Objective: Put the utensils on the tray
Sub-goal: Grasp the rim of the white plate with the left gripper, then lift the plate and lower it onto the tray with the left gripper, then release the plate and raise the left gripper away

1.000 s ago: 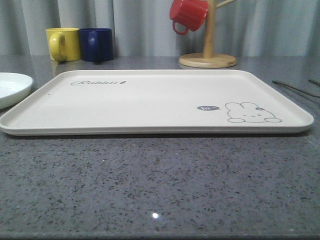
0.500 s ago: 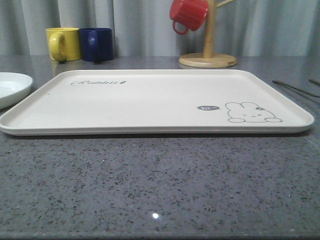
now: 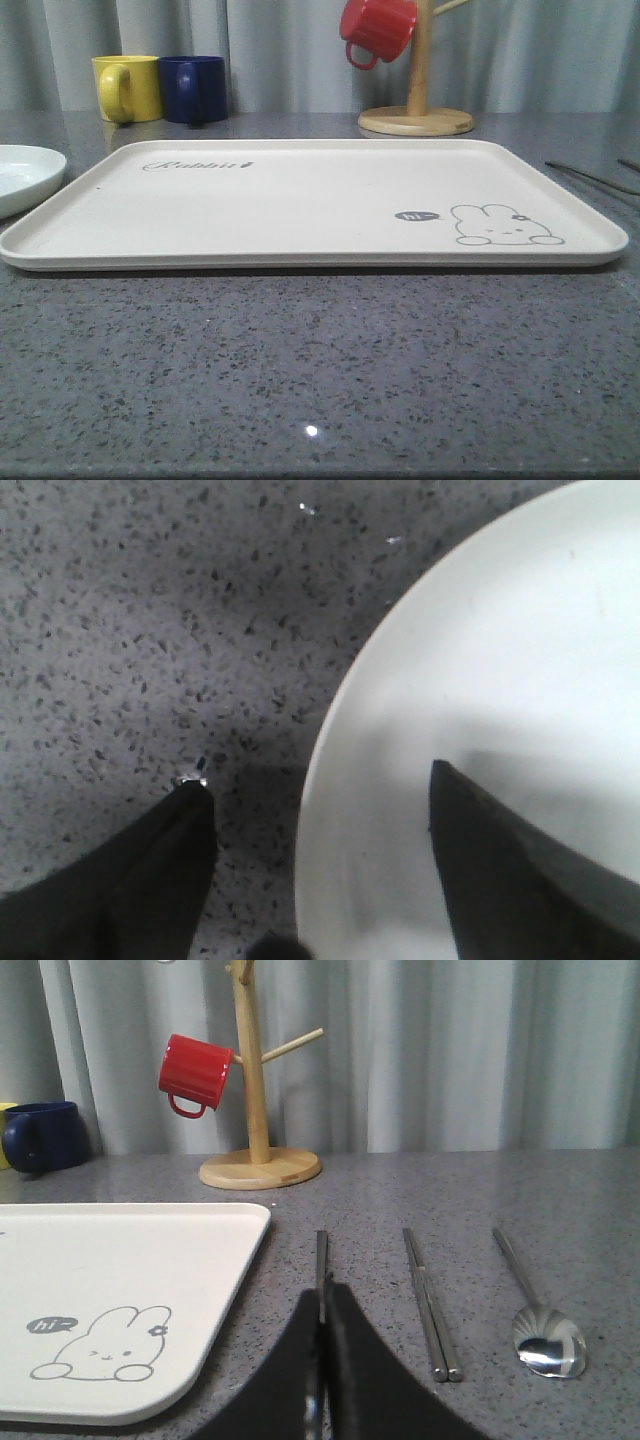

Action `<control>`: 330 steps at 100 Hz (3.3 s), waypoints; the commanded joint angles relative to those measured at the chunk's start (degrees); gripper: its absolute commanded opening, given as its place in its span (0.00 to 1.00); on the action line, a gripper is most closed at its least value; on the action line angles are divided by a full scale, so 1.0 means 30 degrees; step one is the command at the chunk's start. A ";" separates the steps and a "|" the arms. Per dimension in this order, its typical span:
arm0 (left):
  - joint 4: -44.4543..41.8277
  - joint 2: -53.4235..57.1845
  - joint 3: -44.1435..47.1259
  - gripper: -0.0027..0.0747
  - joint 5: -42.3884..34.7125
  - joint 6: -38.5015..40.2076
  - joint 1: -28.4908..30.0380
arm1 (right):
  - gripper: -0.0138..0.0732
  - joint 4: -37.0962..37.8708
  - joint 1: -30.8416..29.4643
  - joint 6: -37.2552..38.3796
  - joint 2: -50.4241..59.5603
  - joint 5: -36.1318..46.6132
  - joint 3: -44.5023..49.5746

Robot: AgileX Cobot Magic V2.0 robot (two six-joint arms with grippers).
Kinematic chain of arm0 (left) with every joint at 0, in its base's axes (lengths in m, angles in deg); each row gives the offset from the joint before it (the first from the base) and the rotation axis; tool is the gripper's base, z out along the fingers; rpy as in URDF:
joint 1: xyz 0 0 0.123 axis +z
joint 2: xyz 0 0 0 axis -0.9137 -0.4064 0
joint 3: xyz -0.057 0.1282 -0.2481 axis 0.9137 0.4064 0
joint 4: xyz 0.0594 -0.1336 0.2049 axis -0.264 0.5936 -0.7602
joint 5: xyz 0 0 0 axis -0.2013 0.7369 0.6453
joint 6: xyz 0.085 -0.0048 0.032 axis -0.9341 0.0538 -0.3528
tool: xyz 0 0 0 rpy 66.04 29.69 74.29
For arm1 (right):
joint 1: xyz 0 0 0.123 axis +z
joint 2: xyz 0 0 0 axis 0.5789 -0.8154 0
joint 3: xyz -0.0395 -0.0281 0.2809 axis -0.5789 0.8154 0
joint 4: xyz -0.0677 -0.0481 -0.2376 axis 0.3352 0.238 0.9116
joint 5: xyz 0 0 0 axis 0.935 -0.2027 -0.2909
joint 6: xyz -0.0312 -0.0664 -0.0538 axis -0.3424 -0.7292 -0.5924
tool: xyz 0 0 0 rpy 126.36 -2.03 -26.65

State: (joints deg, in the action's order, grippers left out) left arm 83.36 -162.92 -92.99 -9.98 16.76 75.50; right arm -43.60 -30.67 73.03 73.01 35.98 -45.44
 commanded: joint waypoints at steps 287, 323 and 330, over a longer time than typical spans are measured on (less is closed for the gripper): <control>0.8567 -0.1109 -0.4320 0.45 0.0408 -0.4965 -0.7083 | 0.08 -0.0058 -0.0136 -0.0154 0.0356 0.1594 0.0050; 0.8281 0.3034 -0.1668 0.45 -0.3767 -0.4965 -0.7010 | 0.08 -0.0058 -0.0136 -0.0154 0.0356 0.1594 0.0050; 0.8281 0.4394 -0.0453 0.45 -0.4953 -0.4965 -0.6975 | 0.08 -0.0058 -0.0136 -0.0154 0.0356 0.1594 0.0050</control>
State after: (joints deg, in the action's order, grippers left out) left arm 107.14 -156.55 -96.48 -18.01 1.98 54.76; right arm -43.60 -30.67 73.03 73.01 35.98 -45.44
